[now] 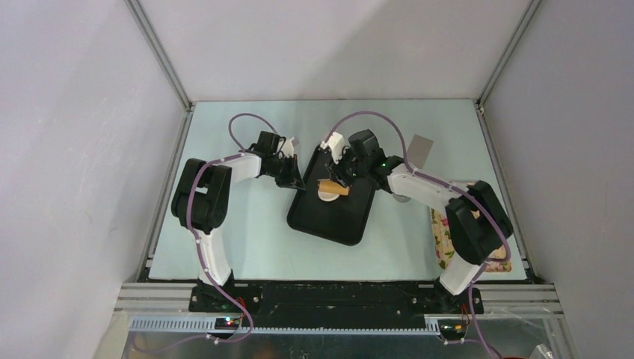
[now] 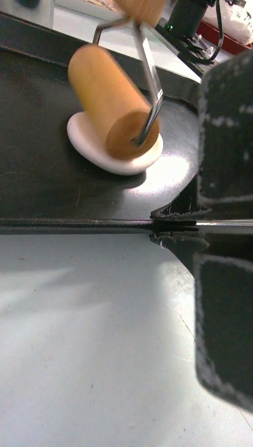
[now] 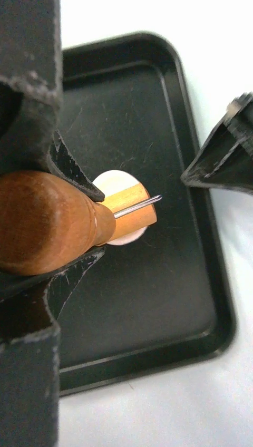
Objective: Roll out the dumpling wrappers from the dough
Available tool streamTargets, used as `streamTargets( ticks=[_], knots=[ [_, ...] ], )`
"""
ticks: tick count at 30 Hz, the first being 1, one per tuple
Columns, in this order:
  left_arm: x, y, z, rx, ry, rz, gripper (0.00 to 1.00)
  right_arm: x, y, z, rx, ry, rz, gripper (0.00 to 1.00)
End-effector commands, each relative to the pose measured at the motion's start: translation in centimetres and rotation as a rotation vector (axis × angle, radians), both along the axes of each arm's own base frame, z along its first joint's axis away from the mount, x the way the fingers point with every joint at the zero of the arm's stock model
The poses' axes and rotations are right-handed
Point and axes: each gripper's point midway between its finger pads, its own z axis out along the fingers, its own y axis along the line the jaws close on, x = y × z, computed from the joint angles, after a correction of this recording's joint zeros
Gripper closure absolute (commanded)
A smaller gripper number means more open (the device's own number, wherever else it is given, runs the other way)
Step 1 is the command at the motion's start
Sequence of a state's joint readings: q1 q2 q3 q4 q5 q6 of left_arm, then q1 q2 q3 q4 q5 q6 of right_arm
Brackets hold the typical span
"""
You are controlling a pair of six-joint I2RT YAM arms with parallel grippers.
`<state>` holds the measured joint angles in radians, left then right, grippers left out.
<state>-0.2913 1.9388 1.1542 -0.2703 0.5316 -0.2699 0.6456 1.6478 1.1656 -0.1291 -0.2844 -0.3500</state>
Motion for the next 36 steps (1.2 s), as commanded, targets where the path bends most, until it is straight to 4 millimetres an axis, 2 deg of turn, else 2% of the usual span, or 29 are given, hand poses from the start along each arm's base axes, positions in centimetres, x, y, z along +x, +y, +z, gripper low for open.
streamTargets(
  ticks=[1,3,5,9,17,27,30,32,33,36],
  knots=[
    [-3.1,1.5,-3.0,0.080,0.138,0.001,1.00,3.2,1.0,0.0,0.028,-0.044,-0.051,1.00],
    [-3.1,1.5,-3.0,0.079,0.137,0.000,1.00,2.8,0.8,-1.1,0.012,0.000,-0.042,1.00],
    [-3.1,1.5,-3.0,0.078,0.139,0.000,1.00,1.4,0.4,-2.4,-0.018,0.076,-0.022,1.00],
    [-3.0,1.6,-3.0,0.076,0.139,0.003,1.00,-1.4,0.1,-3.8,-0.046,0.204,0.016,1.00],
    [-3.0,1.7,-3.0,0.076,0.140,0.006,1.00,-5.8,-0.7,-5.4,-0.103,0.321,0.083,1.00],
    [-3.0,1.7,-3.0,0.076,0.140,0.007,1.00,-7.6,-0.8,-6.3,-0.111,0.381,0.126,1.00],
    [-3.0,1.7,-3.0,0.076,0.140,0.006,1.00,-8.3,-0.5,-4.7,-0.078,0.371,0.162,1.00],
    [-3.1,1.7,-3.0,0.075,0.142,0.005,1.00,-8.1,-0.2,-2.2,-0.028,0.312,0.188,1.00],
    [-3.0,1.7,-3.0,0.074,0.142,0.005,1.00,-8.1,-0.1,-0.2,0.006,0.265,0.197,1.00],
    [-3.0,1.6,-3.0,0.071,0.145,0.004,1.00,-6.4,0.0,4.7,0.092,0.115,0.186,1.00]
  ],
)
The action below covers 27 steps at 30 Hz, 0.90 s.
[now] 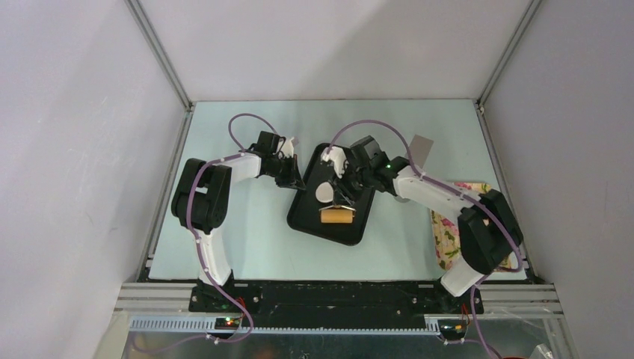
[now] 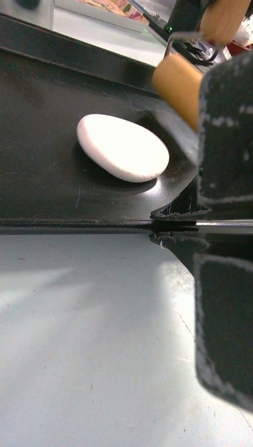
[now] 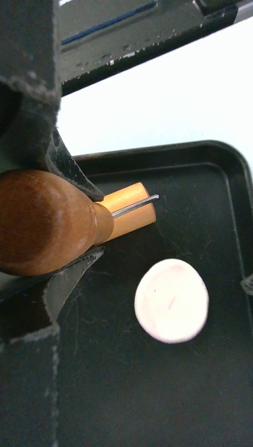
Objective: Roll out the dumpling wrappers from the dough
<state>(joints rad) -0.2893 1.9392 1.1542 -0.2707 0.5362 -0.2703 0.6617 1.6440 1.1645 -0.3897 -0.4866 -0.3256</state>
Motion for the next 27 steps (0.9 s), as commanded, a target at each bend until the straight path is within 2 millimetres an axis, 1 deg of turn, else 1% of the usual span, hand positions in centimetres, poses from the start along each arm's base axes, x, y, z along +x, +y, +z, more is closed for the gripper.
streamTargets(
  ticks=[1,2,3,4,5,6,7,8,9,10,11,12,13,14,16,18,20,21,22,23,27],
  knots=[
    [-3.0,1.6,-3.1,0.074,0.143,0.004,1.00,1.5,0.2,9.1,0.164,-0.224,0.003,1.00],
    [-3.0,1.6,-3.1,0.074,0.143,0.004,1.00,2.5,0.1,10.4,0.175,-0.273,-0.021,1.00],
    [-3.0,1.6,-3.1,0.074,0.143,0.004,1.00,3.2,0.1,11.1,0.185,-0.306,-0.032,1.00],
    [-3.0,1.6,-3.1,0.076,0.143,0.004,1.00,4.3,-0.1,11.6,0.180,-0.338,-0.063,1.00],
    [-3.0,1.6,-3.1,0.076,0.143,0.004,1.00,5.2,0.0,11.7,0.177,-0.365,-0.080,1.00],
    [-3.0,1.6,-3.1,0.077,0.143,0.005,1.00,6.3,-0.1,11.1,0.153,-0.378,-0.108,1.00],
    [-3.0,1.6,-3.1,0.078,0.143,0.004,1.00,7.1,0.0,11.0,0.149,-0.403,-0.119,1.00],
    [-3.0,1.6,-3.1,0.079,0.142,0.005,1.00,8.0,0.0,9.9,0.123,-0.404,-0.138,1.00],
    [-3.0,1.6,-3.1,0.080,0.141,0.006,1.00,8.6,0.2,9.7,0.123,-0.420,-0.146,1.00],
    [-3.0,1.6,-3.1,0.080,0.142,0.005,1.00,9.3,0.3,8.4,0.099,-0.413,-0.158,1.00],
    [-3.0,1.6,-3.1,0.079,0.141,0.006,1.00,9.8,0.5,8.2,0.101,-0.425,-0.164,1.00],
    [-3.0,1.6,-3.1,0.080,0.140,0.005,1.00,10.3,0.6,6.8,0.081,-0.412,-0.170,1.00],
    [-3.0,1.6,-3.1,0.080,0.140,0.005,1.00,10.7,0.8,6.4,0.079,-0.414,-0.173,1.00],
    [-3.0,1.6,-3.0,0.079,0.139,0.005,1.00,10.9,0.8,5.2,0.060,-0.399,-0.172,1.00],
    [-3.0,1.6,-3.0,0.078,0.139,0.003,1.00,10.8,0.9,3.7,0.040,-0.371,-0.158,1.00],
    [-3.0,1.6,-3.0,0.077,0.138,0.001,1.00,10.1,0.8,2.2,0.012,-0.326,-0.135,1.00],
    [-3.1,1.6,-3.0,0.077,0.140,0.002,1.00,8.9,0.7,1.0,-0.023,-0.283,-0.105,1.00],
    [-3.0,1.6,-3.1,0.077,0.140,0.002,1.00,8.0,0.5,0.2,-0.049,-0.250,-0.088,1.00],
    [-3.0,1.6,-3.1,0.076,0.142,0.002,1.00,7.6,0.5,-0.1,-0.060,-0.238,-0.079,1.00],
    [-3.0,1.6,-3.1,0.076,0.141,0.002,1.00,6.7,0.3,-0.7,-0.078,-0.211,-0.065,1.00],
    [-3.0,1.6,-3.0,0.075,0.141,0.004,1.00,4.6,-0.2,-1.8,-0.112,-0.187,-0.030,1.00]
  ],
)
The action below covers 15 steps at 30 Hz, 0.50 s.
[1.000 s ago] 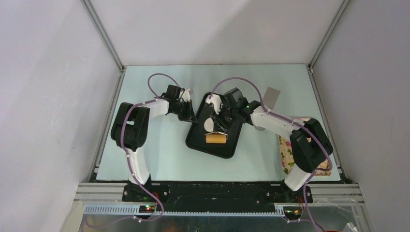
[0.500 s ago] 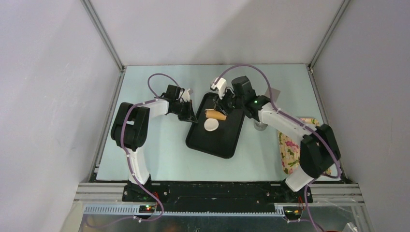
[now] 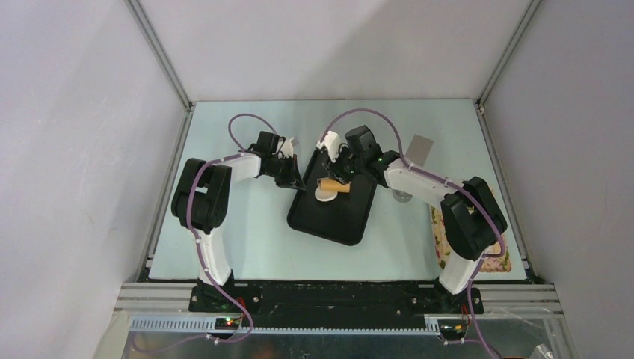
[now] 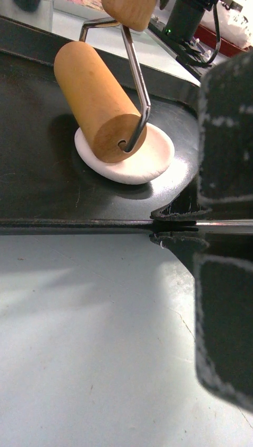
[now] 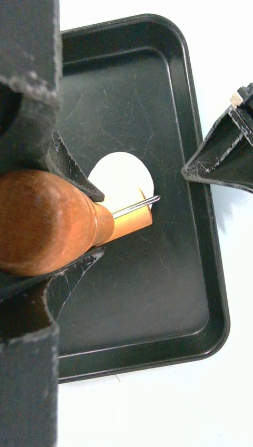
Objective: Roll out the dumpling wrappers from the dough
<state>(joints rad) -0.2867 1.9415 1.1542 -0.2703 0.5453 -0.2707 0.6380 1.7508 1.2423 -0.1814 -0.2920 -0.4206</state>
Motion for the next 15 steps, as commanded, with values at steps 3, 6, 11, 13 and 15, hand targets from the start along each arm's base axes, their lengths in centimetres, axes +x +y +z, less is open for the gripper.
streamTargets(
  ticks=[3,6,11,13,15],
  knots=[
    [-3.0,1.6,-3.0,0.082,0.137,0.005,1.00,-5.4,-1.0,-3.4,-0.109,0.136,0.077,1.00],
    [-3.0,1.6,-3.0,0.082,0.138,0.006,1.00,-6.8,-1.2,-4.2,-0.121,0.182,0.088,1.00],
    [-3.0,1.6,-3.0,0.083,0.134,0.005,1.00,-8.6,-1.6,-5.6,-0.120,0.255,0.099,1.00],
    [-3.0,1.6,-3.0,0.083,0.134,0.005,1.00,-8.9,-1.9,-6.0,-0.122,0.275,0.098,1.00],
    [-3.0,1.6,-3.0,0.084,0.136,0.005,1.00,-8.9,-2.2,-6.2,-0.113,0.297,0.100,1.00]
  ],
)
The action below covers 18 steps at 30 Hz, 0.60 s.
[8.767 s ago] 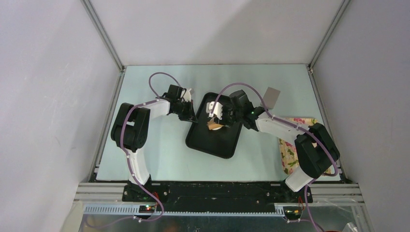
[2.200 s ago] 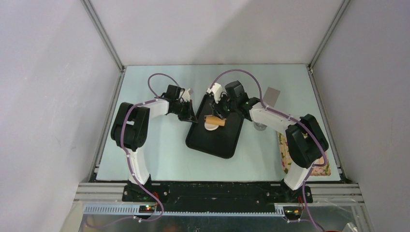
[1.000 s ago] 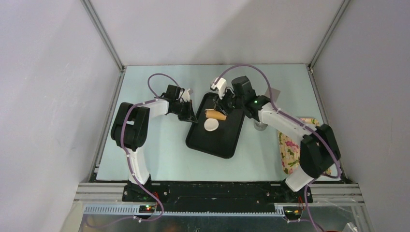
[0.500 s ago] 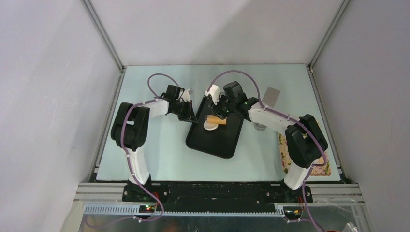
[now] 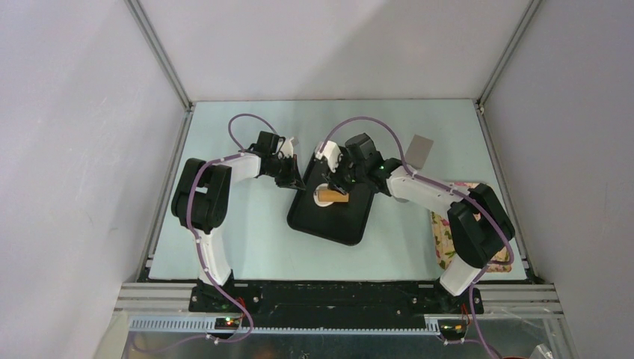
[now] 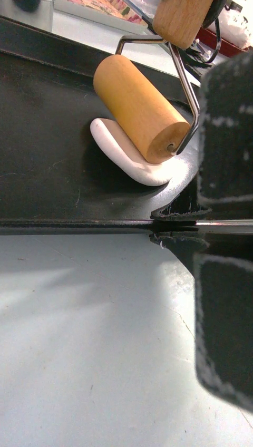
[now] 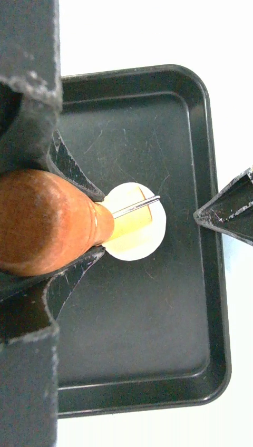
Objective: Roll out the dumpling wrappers from the dough
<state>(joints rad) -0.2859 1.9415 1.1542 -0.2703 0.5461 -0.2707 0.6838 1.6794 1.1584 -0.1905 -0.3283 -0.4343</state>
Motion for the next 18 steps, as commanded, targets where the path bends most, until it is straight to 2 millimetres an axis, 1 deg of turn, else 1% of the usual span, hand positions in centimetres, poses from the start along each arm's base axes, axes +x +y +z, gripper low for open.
streamTargets(
  ticks=[1,6,8,12,14,16,17,18],
  knots=[
    [-3.0,1.6,-3.0,0.084,0.136,0.005,1.00,-5.2,-2.9,-6.0,-0.125,0.281,0.016,1.00],
    [-3.0,1.7,-3.0,0.086,0.134,0.006,1.00,-5.6,-3.3,-6.2,-0.127,0.317,0.013,1.00],
    [-3.0,1.7,-3.0,0.086,0.136,0.006,1.00,-6.0,-3.5,-6.2,-0.132,0.339,0.014,1.00],
    [-3.0,1.6,-3.0,0.085,0.136,0.005,1.00,-6.8,-3.5,-5.6,-0.117,0.362,0.027,1.00],
    [-3.0,1.7,-3.0,0.084,0.135,0.006,1.00,-7.1,-3.6,-4.9,-0.110,0.356,0.033,1.00],
    [-3.0,1.6,-2.9,0.083,0.134,0.006,1.00,-7.1,-3.8,-3.9,-0.100,0.337,0.037,1.00],
    [-3.0,1.7,-2.9,0.083,0.134,0.006,1.00,-7.1,-3.8,-2.7,-0.080,0.311,0.041,1.00],
    [-3.0,1.7,-2.9,0.082,0.134,0.006,1.00,-6.9,-4.0,-1.9,-0.068,0.295,0.036,1.00]
  ],
)
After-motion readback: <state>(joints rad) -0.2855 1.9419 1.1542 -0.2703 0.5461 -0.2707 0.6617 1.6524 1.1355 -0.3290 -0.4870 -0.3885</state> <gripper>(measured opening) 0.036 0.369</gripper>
